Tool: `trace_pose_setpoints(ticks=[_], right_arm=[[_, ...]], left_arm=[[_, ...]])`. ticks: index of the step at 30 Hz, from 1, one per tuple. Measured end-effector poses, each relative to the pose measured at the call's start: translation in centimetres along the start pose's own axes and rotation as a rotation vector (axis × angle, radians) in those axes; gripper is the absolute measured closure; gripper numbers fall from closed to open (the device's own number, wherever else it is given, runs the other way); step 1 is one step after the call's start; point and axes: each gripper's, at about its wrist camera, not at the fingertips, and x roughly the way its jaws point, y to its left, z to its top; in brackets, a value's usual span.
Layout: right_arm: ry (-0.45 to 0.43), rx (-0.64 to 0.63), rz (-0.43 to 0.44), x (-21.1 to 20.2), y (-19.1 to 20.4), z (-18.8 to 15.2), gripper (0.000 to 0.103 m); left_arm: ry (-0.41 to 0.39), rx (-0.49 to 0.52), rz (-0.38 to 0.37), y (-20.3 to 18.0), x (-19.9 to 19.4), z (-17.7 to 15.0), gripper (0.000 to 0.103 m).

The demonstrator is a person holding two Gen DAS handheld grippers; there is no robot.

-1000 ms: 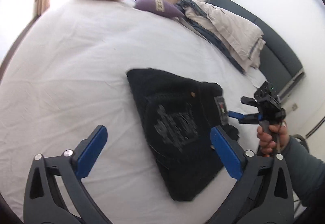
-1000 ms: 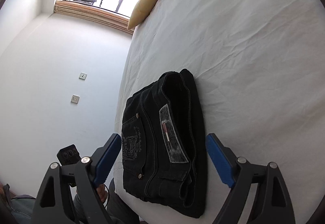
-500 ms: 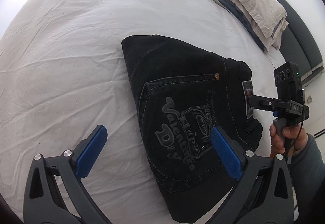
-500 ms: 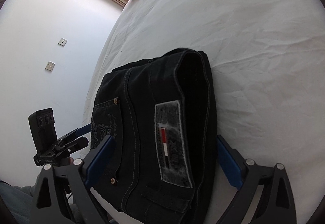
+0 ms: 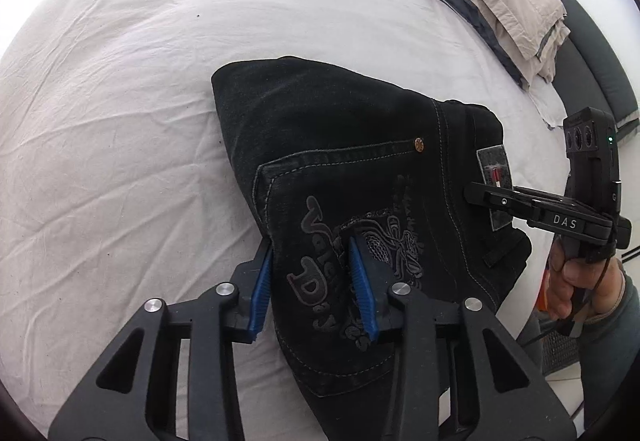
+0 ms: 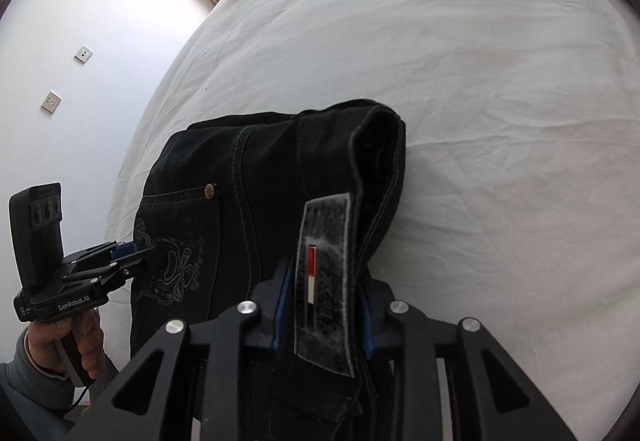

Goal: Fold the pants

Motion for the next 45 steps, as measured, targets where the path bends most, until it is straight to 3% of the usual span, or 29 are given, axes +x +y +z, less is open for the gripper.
trace_pose_setpoints(ticks=[8, 13, 17, 21, 22, 25, 27, 29, 33, 36, 37, 41, 45], right_arm=[[-0.094, -0.069, -0.006, -3.7, 5.0, 0.1, 0.083], [-0.142, -0.087, 0.072, -4.4, 8.6, 2.6, 0.083], [-0.148, -0.079, 0.131, -2.2, 10.7, 5.8, 0.083], [-0.085, -0.003, 0.156, 3.6, 10.6, 8.8, 0.083], [-0.048, 0.052, 0.174, 5.4, 9.5, 9.1, 0.081], [-0.009, 0.203, 0.147, 8.5, 5.8, 8.7, 0.054], [-0.025, 0.286, 0.265, 8.7, 4.1, 8.0, 0.049], [-0.033, 0.293, 0.319, 8.1, 3.6, 7.4, 0.038], [-0.075, 0.301, 0.269, 5.5, 2.9, 6.5, 0.029], [-0.145, 0.318, 0.226, 3.0, 2.6, 5.5, 0.027], [-0.180, 0.303, 0.224, 1.8, 3.0, 5.0, 0.027], [-0.341, 0.164, 0.141, -3.5, 7.3, 3.7, 0.023], [-0.545, -0.003, 0.031, -9.8, 13.6, 1.3, 0.008]], left_arm=[[-0.049, -0.027, -0.060, 0.3, -2.9, 0.4, 0.082], [-0.131, -0.015, 0.002, 2.3, -7.0, 2.4, 0.083], [-0.166, -0.029, 0.078, 6.3, -9.4, 5.1, 0.083], [-0.120, -0.040, 0.118, 10.7, -7.3, 7.7, 0.082], [-0.101, -0.039, 0.112, 11.9, -6.3, 8.2, 0.082], [-0.085, -0.061, 0.068, 15.4, -3.6, 8.0, 0.068], [-0.111, -0.108, 0.023, 17.0, -3.5, 7.5, 0.052], [-0.142, -0.133, 0.003, 17.7, -4.3, 7.1, 0.051], [-0.224, -0.135, 0.041, 17.9, -7.1, 5.6, 0.051], [-0.320, -0.076, 0.118, 14.8, -10.1, 3.7, 0.048], [-0.359, -0.052, 0.138, 14.0, -11.6, 2.8, 0.044], [-0.596, -0.007, 0.215, 9.8, -18.3, -0.8, 0.000], [-0.811, 0.040, 0.309, 4.9, -25.4, -4.7, 0.000]])
